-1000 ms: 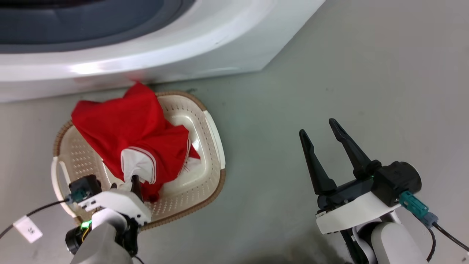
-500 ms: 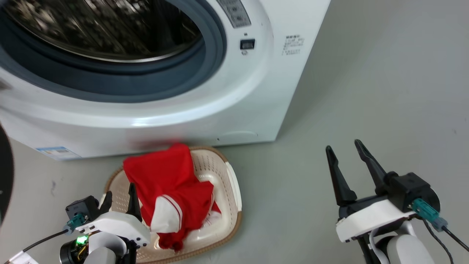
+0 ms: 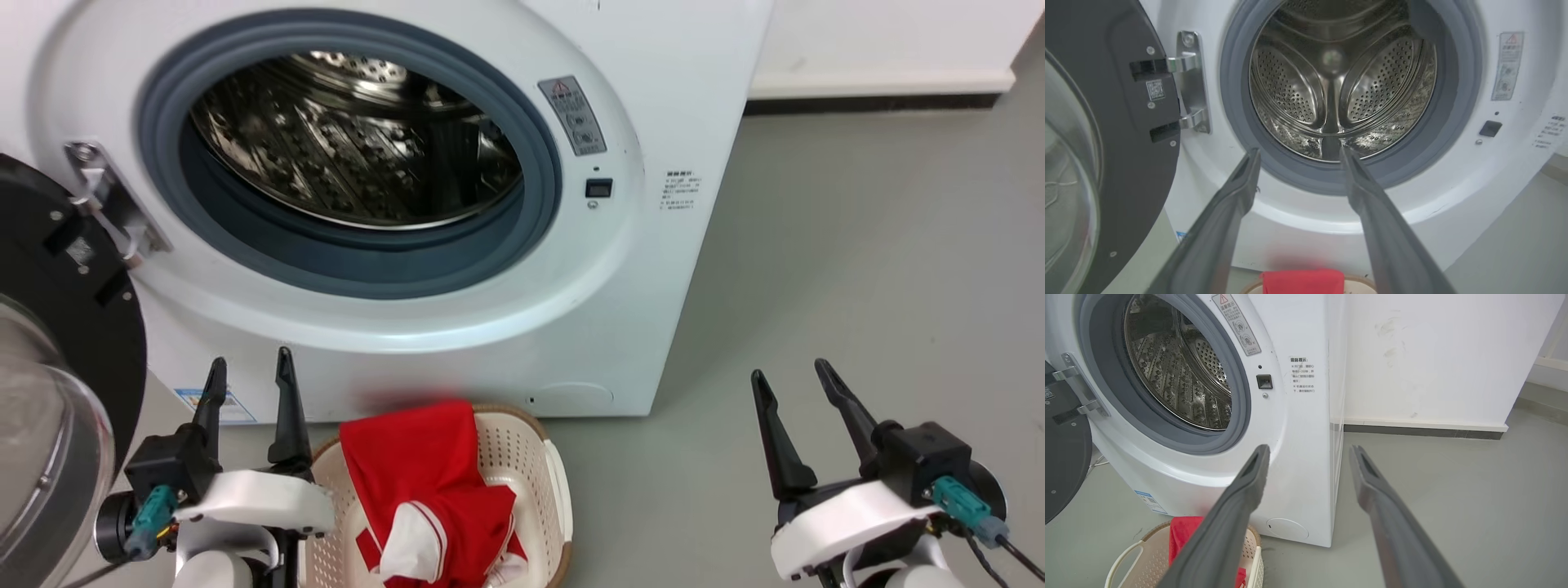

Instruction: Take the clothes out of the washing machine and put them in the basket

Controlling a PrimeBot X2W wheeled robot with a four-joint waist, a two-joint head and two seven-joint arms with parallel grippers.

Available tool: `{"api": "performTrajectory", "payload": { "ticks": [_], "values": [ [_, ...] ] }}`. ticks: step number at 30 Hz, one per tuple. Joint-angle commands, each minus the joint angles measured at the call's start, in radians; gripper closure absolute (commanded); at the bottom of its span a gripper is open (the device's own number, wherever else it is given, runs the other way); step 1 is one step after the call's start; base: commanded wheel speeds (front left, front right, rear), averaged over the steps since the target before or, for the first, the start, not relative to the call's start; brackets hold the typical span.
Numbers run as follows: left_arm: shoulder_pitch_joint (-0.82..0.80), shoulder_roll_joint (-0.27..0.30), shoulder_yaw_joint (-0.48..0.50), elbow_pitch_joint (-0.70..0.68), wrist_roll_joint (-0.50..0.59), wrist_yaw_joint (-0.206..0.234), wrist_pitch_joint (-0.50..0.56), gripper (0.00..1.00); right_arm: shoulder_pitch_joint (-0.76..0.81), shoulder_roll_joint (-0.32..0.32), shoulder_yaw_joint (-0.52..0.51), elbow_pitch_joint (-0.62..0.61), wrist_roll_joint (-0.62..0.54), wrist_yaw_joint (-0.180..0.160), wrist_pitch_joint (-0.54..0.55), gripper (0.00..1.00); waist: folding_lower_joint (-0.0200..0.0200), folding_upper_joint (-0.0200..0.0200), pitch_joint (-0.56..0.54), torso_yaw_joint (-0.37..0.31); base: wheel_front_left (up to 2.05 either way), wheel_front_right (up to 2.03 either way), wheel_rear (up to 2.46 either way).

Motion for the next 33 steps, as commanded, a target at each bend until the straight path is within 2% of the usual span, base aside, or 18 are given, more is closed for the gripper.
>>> {"api": "performTrajectory", "payload": {
  "ticks": [1,6,12,33],
  "values": [
    [0.024,-0.001,-0.007,-0.028,0.012,0.006,-0.002,0.00,0.022,0.001,0.001,-0.007,-0.005,0.000,0.005,0.00,0.0002,0.0000,-0.033,0.011,0.00,0.00,0.00],
    [0.099,-0.001,-0.040,-0.140,0.053,0.016,-0.002,0.00,0.057,0.001,0.001,-0.032,-0.013,0.000,0.025,0.00,0.0002,0.0000,-0.084,0.007,0.00,0.00,0.00],
    [0.172,-0.001,-0.075,-0.202,0.072,0.028,-0.002,0.00,0.088,0.001,0.001,-0.055,-0.018,0.000,0.042,0.00,0.0002,0.0000,-0.109,0.003,0.00,0.00,0.00],
    [0.245,0.003,-0.125,-0.202,0.054,0.054,-0.002,0.00,0.128,0.001,-0.009,-0.064,-0.004,0.000,0.050,0.00,0.0002,0.0000,-0.129,0.001,0.00,0.00,0.00]
  ]
}}
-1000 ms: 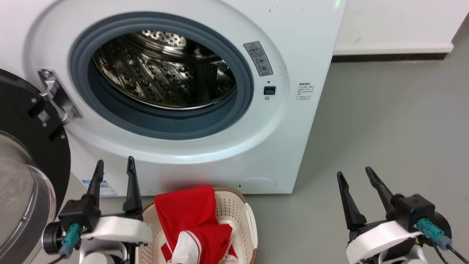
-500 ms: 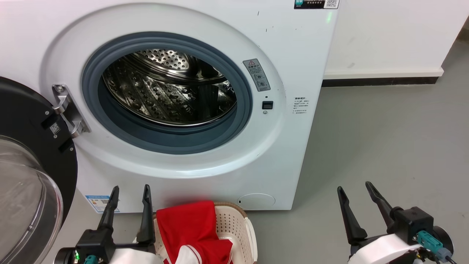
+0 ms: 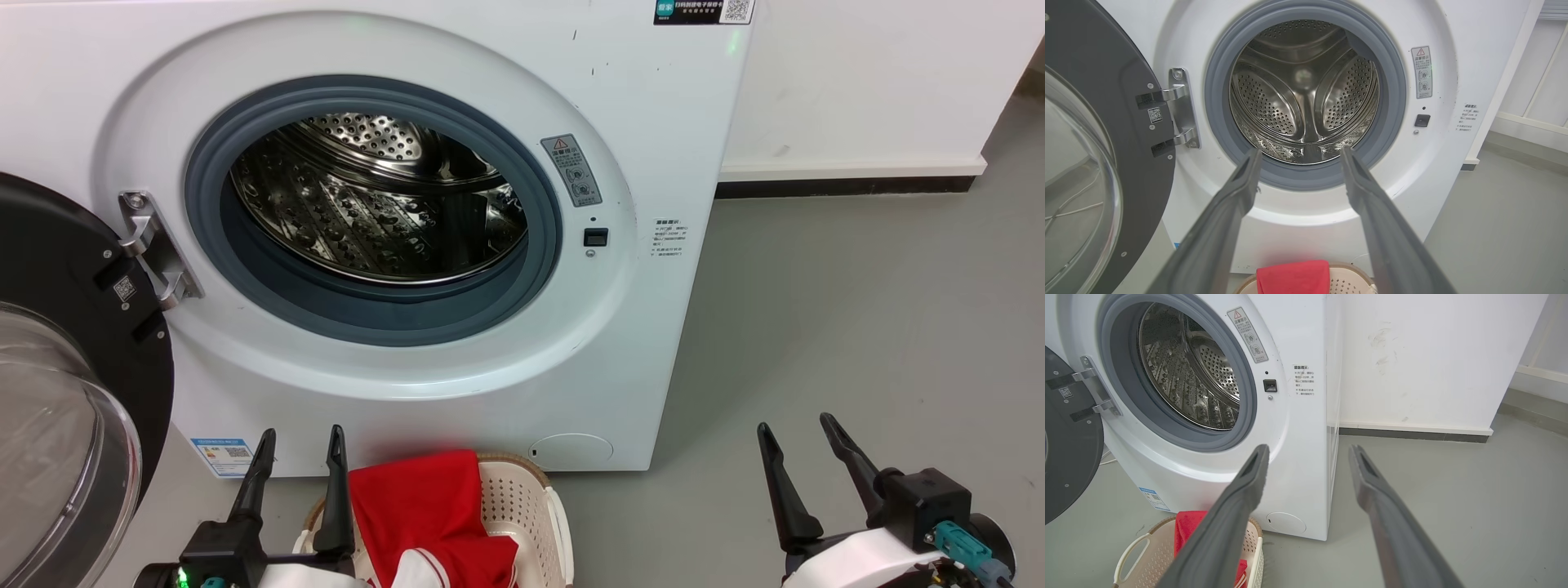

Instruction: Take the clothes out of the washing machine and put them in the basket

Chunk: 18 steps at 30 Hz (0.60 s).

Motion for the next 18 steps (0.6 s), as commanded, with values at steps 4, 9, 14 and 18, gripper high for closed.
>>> {"api": "performTrajectory", "payload": {
  "ticks": [4,9,14,18],
  "values": [
    [0.014,0.008,-0.005,0.000,0.007,0.010,0.000,0.00,0.011,0.001,-0.001,-0.005,0.007,0.000,0.001,0.00,0.0001,0.0000,0.001,-0.001,0.00,0.00,0.00],
    [0.015,0.013,-0.009,-0.008,0.009,0.016,0.001,0.00,0.012,0.001,-0.003,-0.004,0.007,0.000,-0.001,0.00,0.0001,0.0000,0.002,0.003,0.00,0.00,0.00],
    [0.015,0.019,-0.011,-0.015,0.006,0.019,0.001,0.00,0.012,0.001,-0.002,-0.001,0.011,0.000,-0.003,0.00,0.0001,0.0000,0.002,0.006,0.00,0.00,0.00],
    [-0.002,0.012,-0.005,0.012,-0.015,0.013,0.014,1.00,0.008,0.000,0.005,0.012,0.028,0.000,-0.005,1.00,0.0002,0.0000,0.002,0.006,0.00,0.00,0.00]
  ]
}}
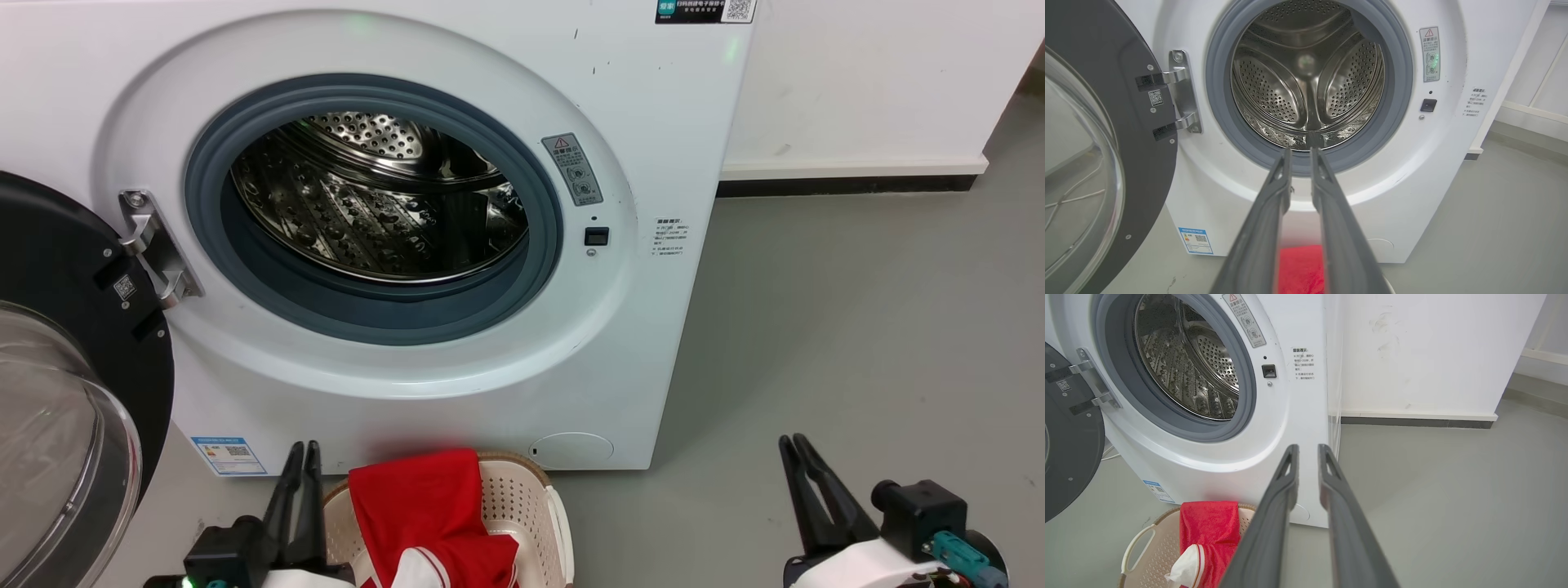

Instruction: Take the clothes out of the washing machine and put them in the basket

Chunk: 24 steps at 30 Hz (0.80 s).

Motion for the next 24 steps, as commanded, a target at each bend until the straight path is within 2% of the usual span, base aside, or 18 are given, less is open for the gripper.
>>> {"api": "performTrajectory", "payload": {
  "ticks": [1,24],
  "values": [
    [-0.016,0.002,0.009,-0.001,-0.042,-0.004,0.013,1.00,-0.001,0.000,0.002,-0.015,0.045,0.000,-0.004,1.00,0.0000,-0.0001,0.001,0.000,0.00,0.00,0.00],
    [-0.076,-0.001,0.045,0.050,-0.470,-0.041,0.116,1.00,-0.071,-0.028,-0.023,0.060,0.507,0.000,0.025,1.00,0.0000,-0.0001,0.009,-0.001,0.00,0.00,0.00]
  ]
}}
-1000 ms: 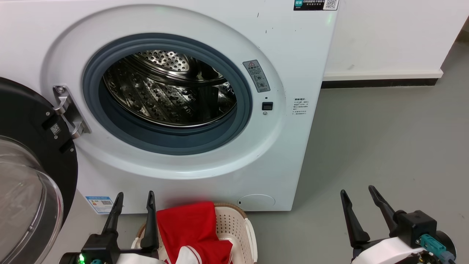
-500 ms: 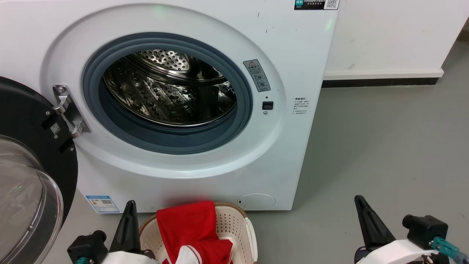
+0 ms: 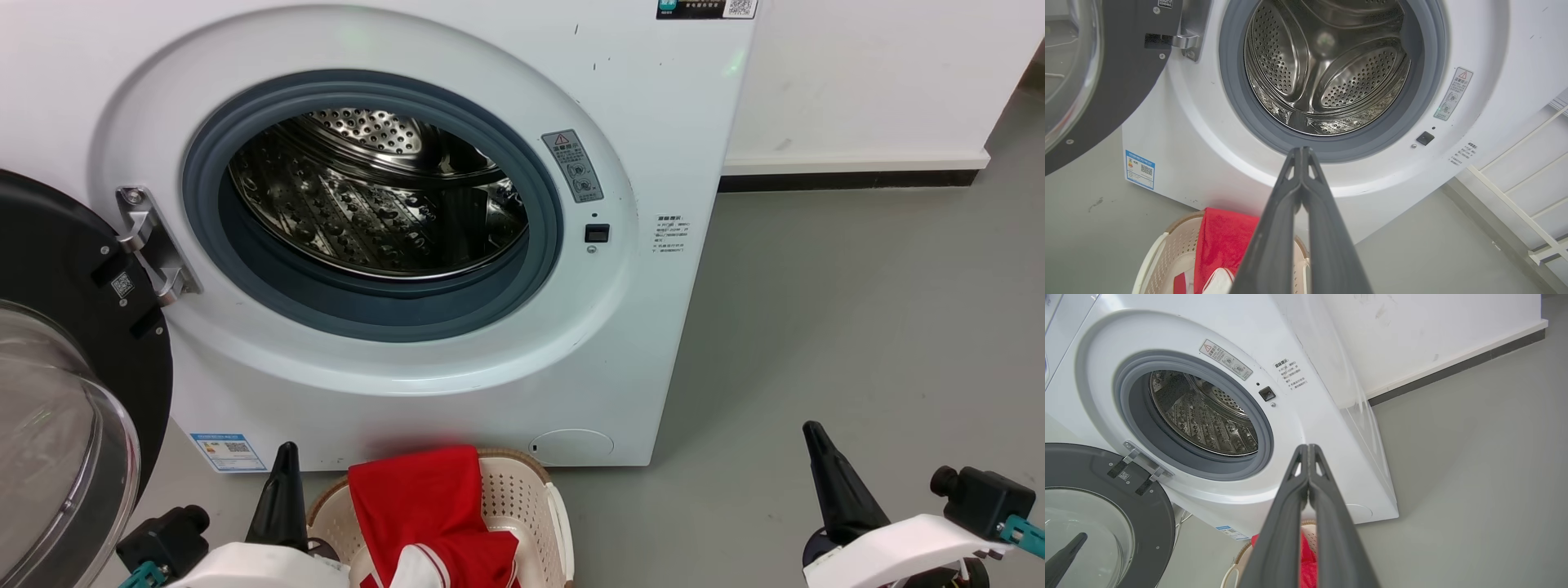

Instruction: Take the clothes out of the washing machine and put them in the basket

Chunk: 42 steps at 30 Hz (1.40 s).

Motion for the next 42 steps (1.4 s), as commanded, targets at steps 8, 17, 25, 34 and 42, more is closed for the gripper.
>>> {"api": "performTrajectory", "payload": {
  "ticks": [8,17,25,34,42],
  "values": [
    [-0.052,0.001,0.018,0.007,-0.153,-0.017,0.035,1.00,-0.046,-0.012,-0.014,0.012,0.161,0.000,0.012,1.00,-0.0001,0.0000,0.003,0.000,0.00,0.00,0.00],
    [-0.071,0.000,0.030,0.024,-0.279,-0.028,0.067,1.00,-0.064,-0.016,-0.025,0.031,0.292,0.000,0.023,1.00,-0.0001,0.0000,0.006,0.000,0.00,0.00,0.00],
    [-0.086,-0.001,0.039,0.038,-0.381,-0.037,0.092,1.00,-0.078,-0.017,-0.036,0.048,0.397,0.000,0.033,1.00,-0.0001,0.0000,0.009,0.000,0.00,0.00,0.00],
    [-0.100,-0.002,0.048,0.051,-0.476,-0.046,0.117,1.00,-0.093,-0.018,-0.046,0.062,0.494,0.000,0.044,1.00,-0.0001,0.0000,0.012,-0.001,0.00,0.00,0.00],
    [-0.112,-0.002,0.057,0.063,-0.564,-0.054,0.139,1.00,-0.103,-0.019,-0.057,0.077,0.583,0.000,0.055,1.00,-0.0001,0.0000,0.014,-0.001,0.00,0.00,0.00]
  ]
}}
